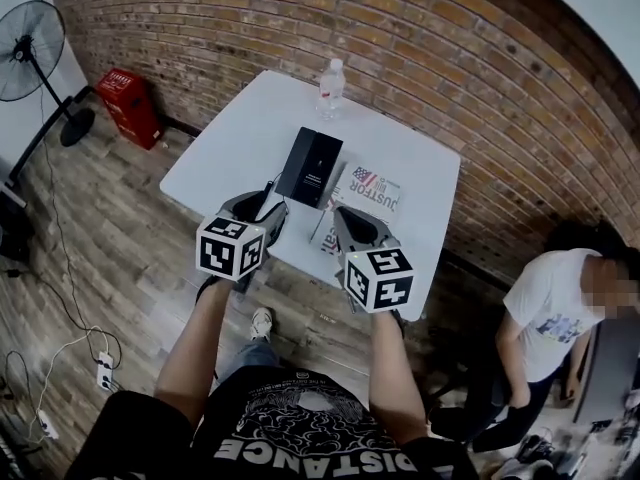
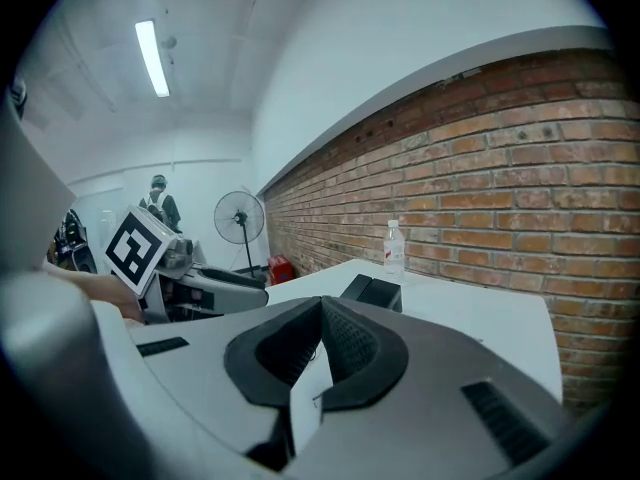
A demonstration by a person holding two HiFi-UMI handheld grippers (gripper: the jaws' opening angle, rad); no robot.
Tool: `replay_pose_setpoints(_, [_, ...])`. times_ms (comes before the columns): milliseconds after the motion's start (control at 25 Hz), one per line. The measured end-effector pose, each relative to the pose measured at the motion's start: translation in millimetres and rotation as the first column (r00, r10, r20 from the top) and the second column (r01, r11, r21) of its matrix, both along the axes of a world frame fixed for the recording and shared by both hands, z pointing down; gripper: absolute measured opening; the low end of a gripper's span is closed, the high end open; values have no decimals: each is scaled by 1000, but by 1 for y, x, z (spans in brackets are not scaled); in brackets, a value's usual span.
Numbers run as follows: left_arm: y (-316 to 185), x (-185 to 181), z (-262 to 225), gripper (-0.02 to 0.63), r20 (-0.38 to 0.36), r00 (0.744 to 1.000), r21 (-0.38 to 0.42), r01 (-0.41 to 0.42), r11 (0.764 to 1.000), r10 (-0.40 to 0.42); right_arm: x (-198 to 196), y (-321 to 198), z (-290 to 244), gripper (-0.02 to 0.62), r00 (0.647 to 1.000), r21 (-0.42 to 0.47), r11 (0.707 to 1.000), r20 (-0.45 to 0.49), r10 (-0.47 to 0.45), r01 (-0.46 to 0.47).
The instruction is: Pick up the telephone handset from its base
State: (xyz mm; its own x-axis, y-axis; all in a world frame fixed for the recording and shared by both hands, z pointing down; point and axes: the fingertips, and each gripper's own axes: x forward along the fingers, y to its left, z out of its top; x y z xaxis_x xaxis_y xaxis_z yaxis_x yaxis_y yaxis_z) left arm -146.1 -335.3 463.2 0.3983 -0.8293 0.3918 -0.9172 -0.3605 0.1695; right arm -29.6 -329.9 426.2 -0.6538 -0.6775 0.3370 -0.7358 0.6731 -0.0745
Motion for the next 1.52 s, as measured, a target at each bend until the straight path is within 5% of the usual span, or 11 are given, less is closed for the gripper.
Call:
replay_pose_setpoints(360, [-73,-21,30,187,-72,988,-68,-141,988,136,-36,-60,7,0,998,-19,999,-36,46,-47])
replay_pose_setpoints(640, [-120,-32,60,200,-219,944,-146,-280,949,245,-44,-96,10,0,993,-21,995,-67,98,-100])
replay_pose_setpoints(880, [-145,-26,83,218,-328,867,-210,-453,866,374,-44,-121,15,0,987,-27,989,-78,144,-146])
replay_pose_setpoints(1080, [-159,-27,104,218,-464,789,-265,-557,787,402,-50,-137,24,0,981,-32,984,-91,173,-177])
replay_pose_setpoints(1520, [-184,-15,112,217,-630,663,-268,-674,688,405,-44,-153,41,0,965,-54,968,-106,239,-245])
